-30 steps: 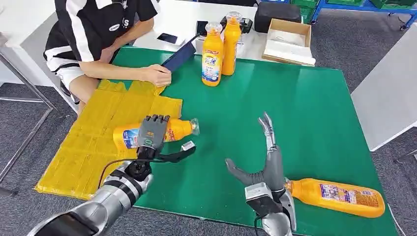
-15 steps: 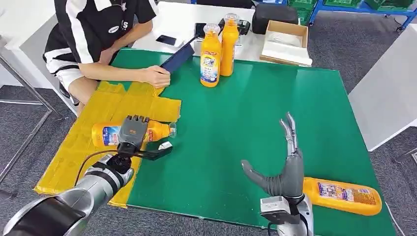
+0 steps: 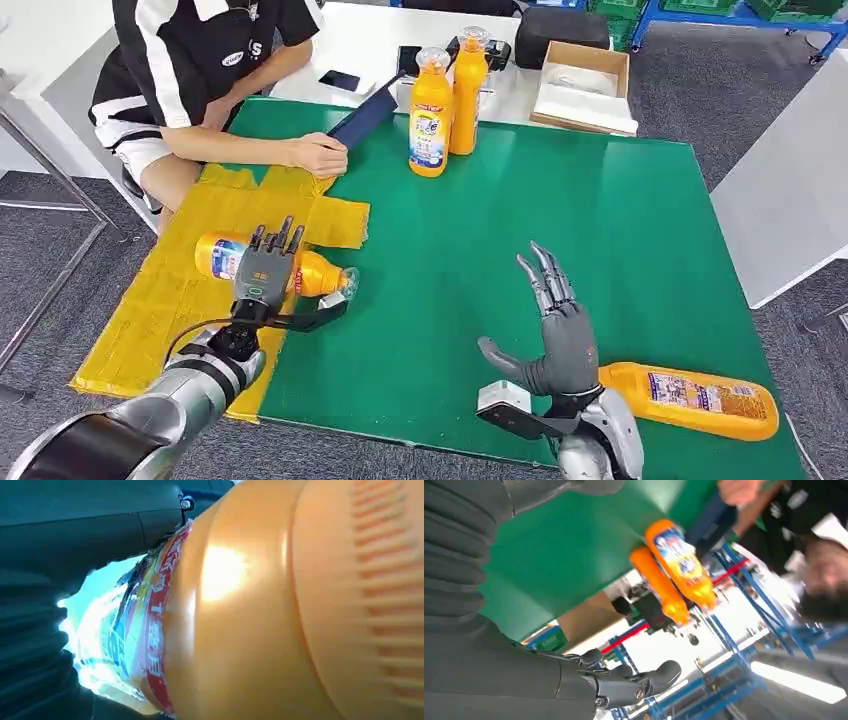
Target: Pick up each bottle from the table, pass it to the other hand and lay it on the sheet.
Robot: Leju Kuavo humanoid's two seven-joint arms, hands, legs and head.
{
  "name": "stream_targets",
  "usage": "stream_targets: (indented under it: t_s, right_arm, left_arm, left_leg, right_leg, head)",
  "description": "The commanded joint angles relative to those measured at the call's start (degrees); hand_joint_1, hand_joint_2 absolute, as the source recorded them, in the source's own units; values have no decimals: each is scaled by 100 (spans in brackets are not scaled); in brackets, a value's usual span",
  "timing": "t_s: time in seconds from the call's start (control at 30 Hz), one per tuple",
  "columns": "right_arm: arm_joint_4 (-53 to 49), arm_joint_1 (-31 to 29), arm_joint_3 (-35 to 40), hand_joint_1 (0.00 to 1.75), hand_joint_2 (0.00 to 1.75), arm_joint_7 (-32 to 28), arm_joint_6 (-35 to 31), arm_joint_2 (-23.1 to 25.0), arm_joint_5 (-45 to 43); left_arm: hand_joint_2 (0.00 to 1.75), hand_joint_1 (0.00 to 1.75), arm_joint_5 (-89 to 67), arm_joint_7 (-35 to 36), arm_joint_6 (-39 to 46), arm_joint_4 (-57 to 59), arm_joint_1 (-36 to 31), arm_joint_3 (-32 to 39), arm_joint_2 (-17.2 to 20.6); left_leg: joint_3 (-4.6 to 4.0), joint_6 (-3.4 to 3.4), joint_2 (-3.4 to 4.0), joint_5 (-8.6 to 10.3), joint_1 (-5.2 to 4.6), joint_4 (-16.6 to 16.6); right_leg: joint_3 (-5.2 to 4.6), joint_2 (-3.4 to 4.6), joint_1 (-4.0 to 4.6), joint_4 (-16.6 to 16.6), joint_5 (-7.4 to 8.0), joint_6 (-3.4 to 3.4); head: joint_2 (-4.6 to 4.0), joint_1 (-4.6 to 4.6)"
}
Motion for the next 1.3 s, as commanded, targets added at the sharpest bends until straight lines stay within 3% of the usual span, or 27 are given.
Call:
stream_targets:
  t_s: [0.03,0.13,0.5,0.53,0.7,0.83,0.93,1.03,1.13,1.3]
  right_arm:
    - [210,299,-343,0,175,69,291,-843,-94]
    - [195,342,-618,0,175,35,430,-956,-178]
    - [195,342,-618,0,175,35,430,-956,-178]
    - [208,350,-751,0,175,92,447,-882,-78]
    - [80,518,-1299,0,175,-22,648,-933,-37]
    - [-329,1042,-1559,0,175,83,862,-1303,434]
    - [-642,1517,-2283,0,175,85,1165,-1607,391]
    - [-802,1917,-3482,0,175,-238,2052,-1753,14]
    - [-271,1655,-4533,0,175,-694,2638,-1652,301]
    - [771,815,-5311,0,175,-778,2469,-1492,1218]
  left_arm:
    - [175,0,1199,-2480,-24,-1800,803,2448,-651]
    - [175,0,1535,-2902,-24,-1928,809,2582,-848]
    - [175,0,1535,-2902,-24,-1928,809,2582,-848]
    - [175,0,1930,-3344,-24,-1911,790,2739,-938]
    - [175,0,1988,-3538,-24,-2712,1009,2761,-1288]
    - [175,0,2924,-3868,-159,-3029,1165,2440,-1422]
    - [175,0,3778,-4141,-635,-3582,1481,2186,-1487]
    - [175,0,4104,-4249,-874,-3806,1678,1869,-1494]
    - [175,0,4296,-4387,-911,-3845,1745,1564,-1536]
    - [175,0,4208,-4311,-632,-4064,1989,1124,-1573]
  left_leg:
    - [27,-8,-23,-13,4,-5]
    - [3,-4,-39,-8,2,6]
    - [4,-12,-30,-16,1,5]
    - [-7,-7,-33,-9,-1,1]
    - [-16,-2,-40,-7,0,5]
    - [-6,-6,-58,-18,-1,12]
    - [-12,0,-64,-18,-10,9]
    - [-24,10,-73,-15,-22,5]
    - [-15,16,-85,-27,-26,9]
    - [-15,29,-61,-30,-35,1]
  right_leg:
    - [38,-3,1,-14,-17,-8]
    - [16,-20,-1,-7,-18,-2]
    - [15,4,-1,-3,-25,1]
    - [5,-4,-2,-5,-19,7]
    - [-1,-13,-2,-4,-19,10]
    - [19,-22,-4,-1,-34,7]
    - [13,-30,-15,-3,-33,9]
    - [-1,-41,-24,-4,-29,17]
    - [14,-43,-27,-4,-45,30]
    - [7,-17,-35,-16,-28,34]
  head:
    - [0,0]
    - [0,0]
    - [0,-2]
    - [0,0]
    - [0,0]
    - [0,0]
    - [0,-2]
    - [0,-2]
    - [0,-2]
    - [0,-2]
